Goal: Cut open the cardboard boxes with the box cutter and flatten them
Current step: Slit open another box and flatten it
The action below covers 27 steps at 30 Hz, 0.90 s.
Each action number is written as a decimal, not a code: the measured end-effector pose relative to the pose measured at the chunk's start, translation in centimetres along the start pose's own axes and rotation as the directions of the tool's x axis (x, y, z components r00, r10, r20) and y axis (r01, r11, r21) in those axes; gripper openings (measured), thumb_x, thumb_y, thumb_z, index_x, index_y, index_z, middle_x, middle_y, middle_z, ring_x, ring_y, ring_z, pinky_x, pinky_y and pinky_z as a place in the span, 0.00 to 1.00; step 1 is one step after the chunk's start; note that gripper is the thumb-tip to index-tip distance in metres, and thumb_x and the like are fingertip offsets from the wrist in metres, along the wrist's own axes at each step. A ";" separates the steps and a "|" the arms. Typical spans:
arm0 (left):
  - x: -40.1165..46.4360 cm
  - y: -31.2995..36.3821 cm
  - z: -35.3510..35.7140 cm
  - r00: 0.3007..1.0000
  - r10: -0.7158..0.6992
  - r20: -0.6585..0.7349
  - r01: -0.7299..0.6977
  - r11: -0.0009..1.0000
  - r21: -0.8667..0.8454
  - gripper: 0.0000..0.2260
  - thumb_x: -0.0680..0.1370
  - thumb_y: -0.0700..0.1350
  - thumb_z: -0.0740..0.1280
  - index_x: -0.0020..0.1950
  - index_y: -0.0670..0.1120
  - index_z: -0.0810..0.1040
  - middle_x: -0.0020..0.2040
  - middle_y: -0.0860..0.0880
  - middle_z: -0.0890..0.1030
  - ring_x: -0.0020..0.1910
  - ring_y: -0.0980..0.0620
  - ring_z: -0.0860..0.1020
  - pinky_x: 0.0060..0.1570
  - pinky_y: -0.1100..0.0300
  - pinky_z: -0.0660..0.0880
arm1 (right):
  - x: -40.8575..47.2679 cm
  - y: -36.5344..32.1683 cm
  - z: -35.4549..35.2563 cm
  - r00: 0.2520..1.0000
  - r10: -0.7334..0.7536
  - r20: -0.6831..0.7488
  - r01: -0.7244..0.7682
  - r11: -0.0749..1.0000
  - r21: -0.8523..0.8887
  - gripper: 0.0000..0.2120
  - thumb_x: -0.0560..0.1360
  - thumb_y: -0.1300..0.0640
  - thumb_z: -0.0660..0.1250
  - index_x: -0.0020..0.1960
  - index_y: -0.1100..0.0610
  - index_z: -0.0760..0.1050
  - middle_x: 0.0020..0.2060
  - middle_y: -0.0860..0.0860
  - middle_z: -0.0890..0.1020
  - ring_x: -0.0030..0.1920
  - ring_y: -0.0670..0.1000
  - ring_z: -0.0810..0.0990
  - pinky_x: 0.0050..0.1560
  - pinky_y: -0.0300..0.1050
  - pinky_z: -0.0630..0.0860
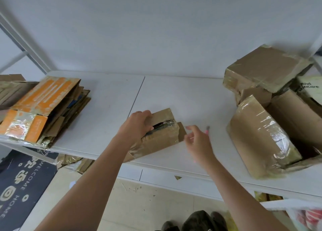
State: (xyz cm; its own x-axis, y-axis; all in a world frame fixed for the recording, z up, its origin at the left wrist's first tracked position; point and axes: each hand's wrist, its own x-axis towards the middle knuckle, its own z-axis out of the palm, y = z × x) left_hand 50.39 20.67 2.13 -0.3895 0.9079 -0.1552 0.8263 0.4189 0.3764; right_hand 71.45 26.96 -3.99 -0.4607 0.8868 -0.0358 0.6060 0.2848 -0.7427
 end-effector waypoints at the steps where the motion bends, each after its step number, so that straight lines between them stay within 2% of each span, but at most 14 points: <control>1: -0.1 0.0 -0.4 1.000 0.000 0.002 0.000 1.000 0.012 0.17 0.76 0.46 0.70 0.64 0.50 0.75 0.51 0.49 0.77 0.49 0.47 0.75 0.46 0.55 0.74 | -0.5 -1.4 0.5 0.998 0.016 0.054 -0.022 0.992 0.128 0.15 0.79 0.62 0.64 0.65 0.61 0.71 0.45 0.55 0.83 0.43 0.51 0.82 0.66 0.31 0.66; 3: -0.5 0.2 -0.8 0.999 -0.024 -0.022 0.024 0.999 0.025 0.13 0.74 0.44 0.69 0.58 0.52 0.78 0.45 0.52 0.78 0.45 0.48 0.76 0.39 0.56 0.72 | -1.1 -3.6 1.7 0.987 0.040 0.157 -0.092 0.935 0.343 0.15 0.80 0.60 0.64 0.65 0.57 0.67 0.45 0.56 0.83 0.44 0.51 0.83 0.51 0.39 0.79; 5: -1.0 0.6 -1.2 0.993 -0.066 -0.094 0.064 0.998 -0.018 0.07 0.73 0.44 0.67 0.49 0.49 0.81 0.39 0.50 0.79 0.42 0.46 0.77 0.36 0.54 0.74 | -0.7 -4.8 2.3 0.991 0.033 0.132 -0.086 0.902 0.424 0.20 0.79 0.61 0.65 0.68 0.54 0.63 0.42 0.53 0.82 0.38 0.45 0.82 0.39 0.36 0.79; 6: -1.2 0.7 -1.3 0.986 -0.081 -0.148 0.074 0.996 -0.057 0.06 0.73 0.45 0.66 0.47 0.47 0.82 0.39 0.48 0.80 0.41 0.44 0.78 0.36 0.53 0.75 | -0.3 -5.2 2.5 0.994 0.028 0.109 -0.073 0.900 0.430 0.24 0.78 0.61 0.65 0.70 0.51 0.60 0.40 0.49 0.81 0.36 0.43 0.80 0.37 0.34 0.77; 8: -1.2 0.5 -1.3 0.971 -0.103 -0.215 0.081 0.991 -0.109 0.08 0.75 0.45 0.66 0.43 0.43 0.83 0.37 0.46 0.81 0.37 0.45 0.78 0.36 0.52 0.77 | 0.6 -5.8 2.5 0.995 0.013 0.100 -0.054 0.904 0.423 0.29 0.78 0.59 0.65 0.74 0.50 0.58 0.41 0.44 0.79 0.42 0.45 0.82 0.42 0.38 0.79; 9: -1.2 0.4 -1.1 0.970 -0.109 -0.215 0.084 0.989 -0.123 0.10 0.77 0.44 0.65 0.39 0.41 0.81 0.33 0.45 0.78 0.31 0.48 0.75 0.31 0.56 0.75 | 1.0 -6.0 2.6 0.993 0.009 0.116 -0.057 0.905 0.423 0.30 0.78 0.57 0.66 0.76 0.50 0.57 0.44 0.44 0.79 0.46 0.48 0.82 0.43 0.39 0.79; 10: -1.3 0.3 -0.9 0.973 -0.113 -0.201 0.084 0.985 -0.148 0.14 0.77 0.43 0.65 0.34 0.39 0.77 0.28 0.46 0.73 0.26 0.51 0.69 0.27 0.62 0.68 | 1.4 -6.1 2.7 0.990 0.014 0.139 -0.072 0.905 0.420 0.31 0.78 0.56 0.67 0.76 0.50 0.57 0.48 0.46 0.80 0.49 0.49 0.82 0.42 0.38 0.78; 12: -1.6 0.1 -0.3 0.979 -0.107 -0.172 0.065 0.970 -0.233 0.18 0.78 0.42 0.64 0.28 0.40 0.68 0.24 0.49 0.64 0.23 0.53 0.59 0.24 0.65 0.57 | 1.9 -6.3 3.1 0.985 0.031 0.172 -0.098 0.914 0.395 0.33 0.77 0.51 0.70 0.76 0.51 0.58 0.56 0.49 0.80 0.53 0.50 0.81 0.42 0.35 0.76; 14: -1.8 -0.2 -0.2 0.981 -0.100 -0.164 0.051 0.958 -0.281 0.20 0.79 0.42 0.63 0.28 0.42 0.65 0.23 0.51 0.61 0.24 0.54 0.57 0.24 0.64 0.55 | 2.1 -6.4 3.7 0.985 0.043 0.170 -0.101 0.930 0.353 0.35 0.74 0.48 0.73 0.74 0.54 0.59 0.59 0.50 0.80 0.56 0.52 0.81 0.48 0.42 0.79; 16: -2.0 -0.3 -0.1 0.985 -0.090 -0.148 0.039 0.947 -0.318 0.20 0.79 0.41 0.63 0.28 0.42 0.65 0.23 0.52 0.61 0.24 0.55 0.57 0.26 0.64 0.56 | 2.2 -6.5 4.3 0.986 0.064 0.155 -0.113 0.935 0.335 0.40 0.71 0.46 0.76 0.74 0.55 0.59 0.59 0.50 0.79 0.57 0.53 0.80 0.55 0.50 0.79; 18: -2.2 -0.4 -0.3 0.989 -0.090 -0.121 0.042 0.934 -0.354 0.18 0.79 0.40 0.62 0.29 0.37 0.67 0.24 0.50 0.63 0.25 0.54 0.59 0.28 0.62 0.58 | 2.3 -6.7 4.8 0.985 0.094 0.143 -0.138 0.930 0.341 0.43 0.69 0.44 0.77 0.74 0.55 0.58 0.60 0.50 0.79 0.58 0.53 0.79 0.58 0.54 0.78; 20: -2.6 -0.8 -0.5 0.989 -0.103 -0.106 0.055 0.921 -0.385 0.17 0.78 0.40 0.62 0.31 0.35 0.68 0.26 0.49 0.64 0.27 0.52 0.60 0.29 0.59 0.60 | 2.6 -6.8 5.1 0.980 0.141 0.137 -0.180 0.924 0.336 0.43 0.68 0.43 0.78 0.74 0.55 0.59 0.61 0.50 0.78 0.59 0.54 0.79 0.59 0.55 0.78; 24: -2.9 -1.9 -0.5 0.984 -0.145 -0.105 0.095 0.918 -0.385 0.18 0.80 0.42 0.60 0.34 0.33 0.70 0.29 0.45 0.66 0.29 0.51 0.63 0.31 0.59 0.62 | 3.3 -7.0 5.3 0.960 0.205 0.191 -0.261 0.903 0.343 0.40 0.70 0.49 0.76 0.74 0.56 0.58 0.63 0.54 0.76 0.60 0.56 0.78 0.58 0.57 0.79; 27: -2.8 -2.1 -0.3 0.982 -0.160 -0.098 0.111 0.915 -0.388 0.18 0.80 0.44 0.60 0.36 0.32 0.73 0.30 0.44 0.68 0.30 0.50 0.66 0.33 0.58 0.65 | 3.5 -7.1 5.2 0.949 0.222 0.222 -0.293 0.880 0.373 0.38 0.71 0.49 0.75 0.73 0.55 0.58 0.63 0.53 0.75 0.60 0.56 0.77 0.57 0.58 0.80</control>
State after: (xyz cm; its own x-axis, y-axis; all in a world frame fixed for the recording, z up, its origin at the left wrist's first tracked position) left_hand 49.64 17.25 2.11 -0.5546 0.8228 -0.1237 0.5554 0.4768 0.6813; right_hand 62.13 26.12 -2.30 -0.4469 0.8243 -0.3476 0.4271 -0.1448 -0.8925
